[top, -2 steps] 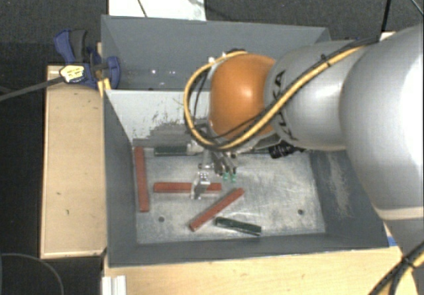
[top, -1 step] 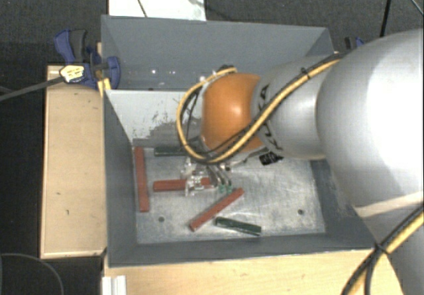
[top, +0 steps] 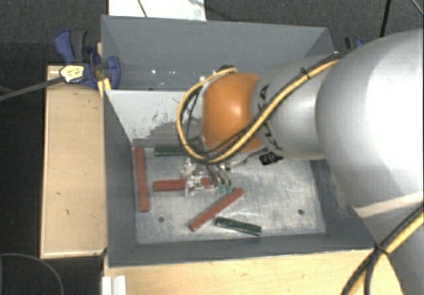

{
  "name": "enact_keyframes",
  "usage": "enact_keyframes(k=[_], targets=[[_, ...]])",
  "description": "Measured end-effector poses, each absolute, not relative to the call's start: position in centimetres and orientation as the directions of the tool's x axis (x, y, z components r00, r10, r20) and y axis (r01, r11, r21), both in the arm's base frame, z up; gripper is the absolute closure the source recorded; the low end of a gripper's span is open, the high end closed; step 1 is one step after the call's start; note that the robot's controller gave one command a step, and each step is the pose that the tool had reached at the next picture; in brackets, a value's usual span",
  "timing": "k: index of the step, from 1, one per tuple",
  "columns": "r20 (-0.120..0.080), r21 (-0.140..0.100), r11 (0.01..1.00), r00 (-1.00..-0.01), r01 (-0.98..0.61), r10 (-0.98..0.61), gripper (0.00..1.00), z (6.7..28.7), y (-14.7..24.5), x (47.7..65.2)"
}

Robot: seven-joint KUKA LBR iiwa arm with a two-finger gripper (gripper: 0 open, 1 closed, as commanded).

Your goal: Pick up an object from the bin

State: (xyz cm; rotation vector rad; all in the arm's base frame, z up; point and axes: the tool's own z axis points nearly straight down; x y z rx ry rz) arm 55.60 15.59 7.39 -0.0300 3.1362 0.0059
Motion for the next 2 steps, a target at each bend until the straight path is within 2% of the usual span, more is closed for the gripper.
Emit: enact_keyframes(k=[1, 2], targets=[[-0.002, 0.001, 1.0, -1.0, 0.002, 0.002, 1.0, 17.47, 17.01, 55.57], [-0.002, 0.001, 1.0, -1.0, 0.003, 0.003, 1.0, 17.47, 17.0, 55.57]])
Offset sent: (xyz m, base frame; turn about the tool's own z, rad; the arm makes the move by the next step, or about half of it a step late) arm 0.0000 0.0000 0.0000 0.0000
